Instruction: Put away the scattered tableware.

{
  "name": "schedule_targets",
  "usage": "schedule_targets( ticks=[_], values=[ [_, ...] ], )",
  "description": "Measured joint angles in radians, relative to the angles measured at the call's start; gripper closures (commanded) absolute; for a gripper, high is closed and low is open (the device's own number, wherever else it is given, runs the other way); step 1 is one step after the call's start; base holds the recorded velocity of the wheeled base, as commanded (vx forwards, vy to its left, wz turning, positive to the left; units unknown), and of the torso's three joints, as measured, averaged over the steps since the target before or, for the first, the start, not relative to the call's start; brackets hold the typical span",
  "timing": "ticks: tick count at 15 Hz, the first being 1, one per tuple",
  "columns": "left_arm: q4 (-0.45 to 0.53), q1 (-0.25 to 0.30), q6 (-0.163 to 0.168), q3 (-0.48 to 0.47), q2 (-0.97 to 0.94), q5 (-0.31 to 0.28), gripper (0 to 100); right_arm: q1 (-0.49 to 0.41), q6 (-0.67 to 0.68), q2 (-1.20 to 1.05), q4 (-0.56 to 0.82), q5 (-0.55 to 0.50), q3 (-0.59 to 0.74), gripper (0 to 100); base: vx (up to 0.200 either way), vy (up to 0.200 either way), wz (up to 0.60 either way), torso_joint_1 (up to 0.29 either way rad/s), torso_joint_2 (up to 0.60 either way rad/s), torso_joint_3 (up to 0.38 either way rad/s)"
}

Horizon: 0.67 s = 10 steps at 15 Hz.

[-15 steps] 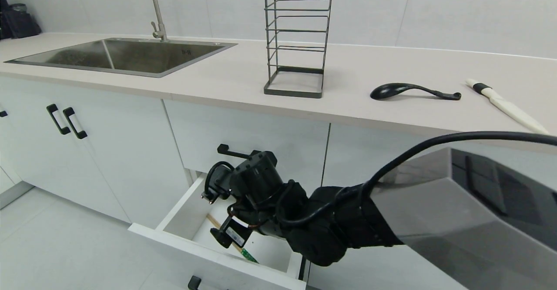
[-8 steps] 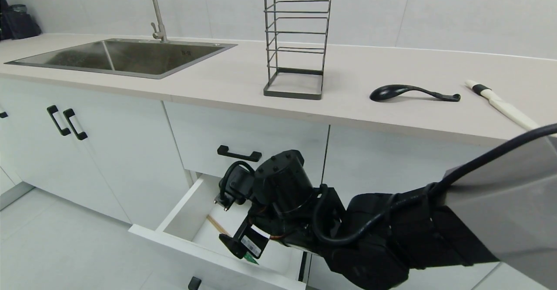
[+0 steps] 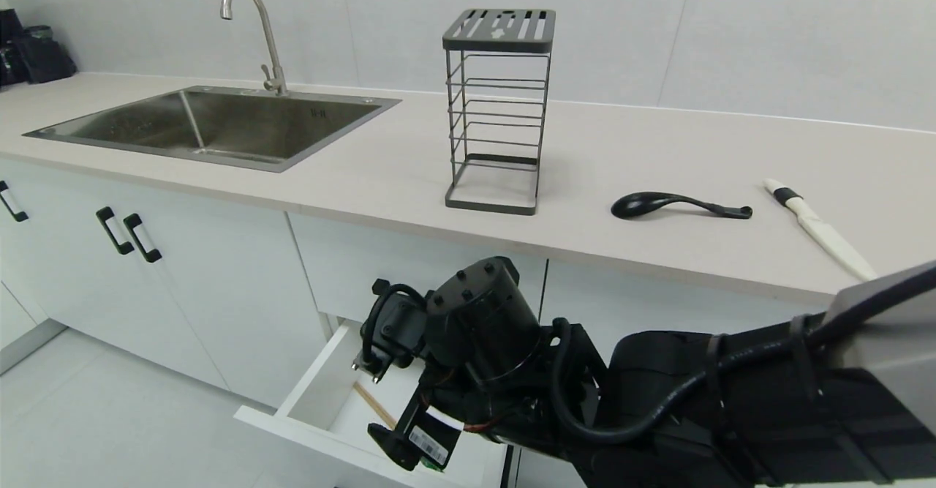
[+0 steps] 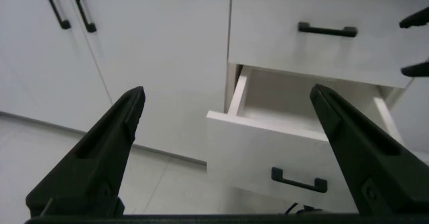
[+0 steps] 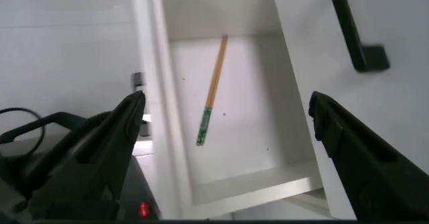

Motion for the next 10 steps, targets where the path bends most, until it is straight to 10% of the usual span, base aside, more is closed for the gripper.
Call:
schedule_targets(
  ticks=[10],
  values=[
    [0.000,0.000,0.000,0.000,0.000,0.000,0,0.001,-0.001,-0.016,0.013,-0.003,-0.004,0,0.000,0.000,0.00,0.252,-0.49,-0.224]
  ],
)
